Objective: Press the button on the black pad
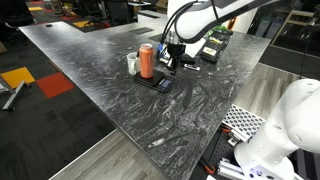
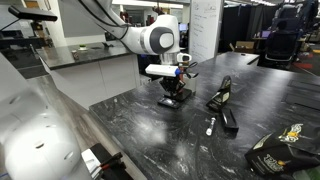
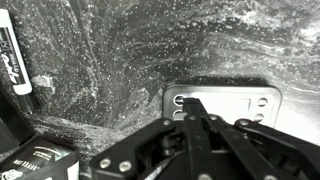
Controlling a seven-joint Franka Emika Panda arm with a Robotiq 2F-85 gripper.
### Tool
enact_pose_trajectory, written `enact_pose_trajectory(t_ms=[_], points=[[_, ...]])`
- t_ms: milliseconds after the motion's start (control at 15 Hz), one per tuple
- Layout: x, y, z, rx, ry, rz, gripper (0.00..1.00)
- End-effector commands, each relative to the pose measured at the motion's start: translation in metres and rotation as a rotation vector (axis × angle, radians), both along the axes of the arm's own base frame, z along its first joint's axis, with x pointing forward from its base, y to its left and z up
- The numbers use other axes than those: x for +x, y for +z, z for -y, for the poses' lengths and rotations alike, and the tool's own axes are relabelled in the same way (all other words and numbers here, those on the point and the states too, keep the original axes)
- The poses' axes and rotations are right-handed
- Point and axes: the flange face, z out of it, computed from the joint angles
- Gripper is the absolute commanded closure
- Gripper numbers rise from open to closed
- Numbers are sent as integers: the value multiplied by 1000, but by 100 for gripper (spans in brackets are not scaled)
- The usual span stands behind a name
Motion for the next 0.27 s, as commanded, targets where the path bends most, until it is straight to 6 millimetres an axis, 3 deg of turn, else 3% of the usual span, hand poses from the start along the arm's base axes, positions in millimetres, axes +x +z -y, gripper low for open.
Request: enact_pose_trajectory(t_ms=[0, 200], points=[[-11, 34, -5, -6, -35, -13, 100], [-18, 52, -6, -5, -52, -10, 100]])
